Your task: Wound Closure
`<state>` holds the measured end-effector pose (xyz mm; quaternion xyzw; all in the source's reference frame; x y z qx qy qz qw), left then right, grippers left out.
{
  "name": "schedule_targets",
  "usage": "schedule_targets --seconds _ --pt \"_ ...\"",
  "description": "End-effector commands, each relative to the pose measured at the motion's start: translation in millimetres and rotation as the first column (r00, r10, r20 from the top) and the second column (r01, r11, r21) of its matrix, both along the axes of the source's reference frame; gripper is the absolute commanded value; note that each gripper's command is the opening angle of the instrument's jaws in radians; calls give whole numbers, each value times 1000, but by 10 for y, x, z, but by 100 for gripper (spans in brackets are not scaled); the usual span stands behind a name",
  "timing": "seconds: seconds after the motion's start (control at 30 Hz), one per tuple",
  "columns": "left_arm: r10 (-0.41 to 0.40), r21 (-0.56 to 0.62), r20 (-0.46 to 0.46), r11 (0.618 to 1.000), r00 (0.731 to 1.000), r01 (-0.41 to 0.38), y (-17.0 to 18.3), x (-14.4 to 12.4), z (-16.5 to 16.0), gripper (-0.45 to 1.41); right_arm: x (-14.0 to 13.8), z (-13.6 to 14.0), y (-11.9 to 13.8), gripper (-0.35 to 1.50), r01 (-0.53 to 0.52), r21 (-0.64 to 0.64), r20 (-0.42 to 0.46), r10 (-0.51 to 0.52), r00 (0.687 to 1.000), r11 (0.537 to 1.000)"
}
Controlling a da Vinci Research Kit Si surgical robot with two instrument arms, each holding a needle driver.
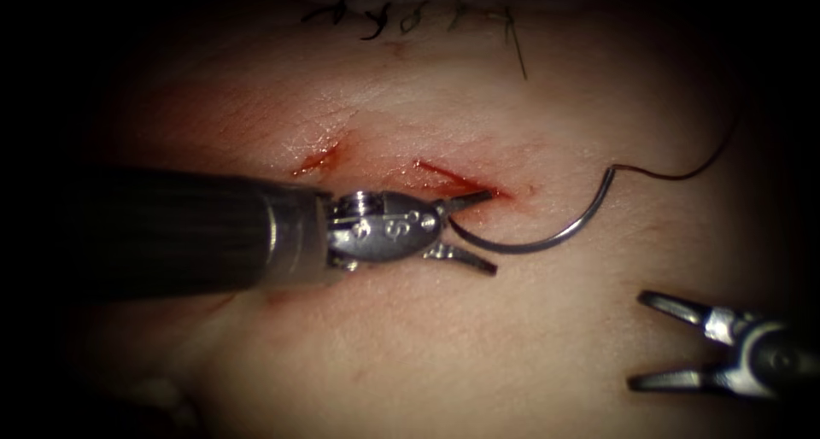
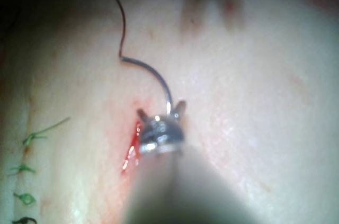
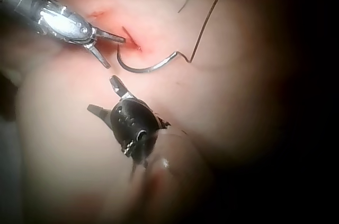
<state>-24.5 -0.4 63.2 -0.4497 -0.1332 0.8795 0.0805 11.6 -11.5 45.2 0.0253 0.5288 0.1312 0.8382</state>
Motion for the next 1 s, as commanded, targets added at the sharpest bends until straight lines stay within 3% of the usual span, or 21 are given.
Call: schedule_targets --seconds 0.03,0.57,1.0 --pt "11 3 -2 1000 1000 -11 -2 -5 7 72 7 7 -5 126 1 3 -3 -1 1000 1000" --pt "125 0 -77 992 989 -126 0 1 16 69 8 7 -6 126 0 2 -2 0 1000 1000" --pt "164 -33 -144 985 976 -171 -8 -5 60 59 11 7 -6 126 -3 1 -1 3 1000 1000"
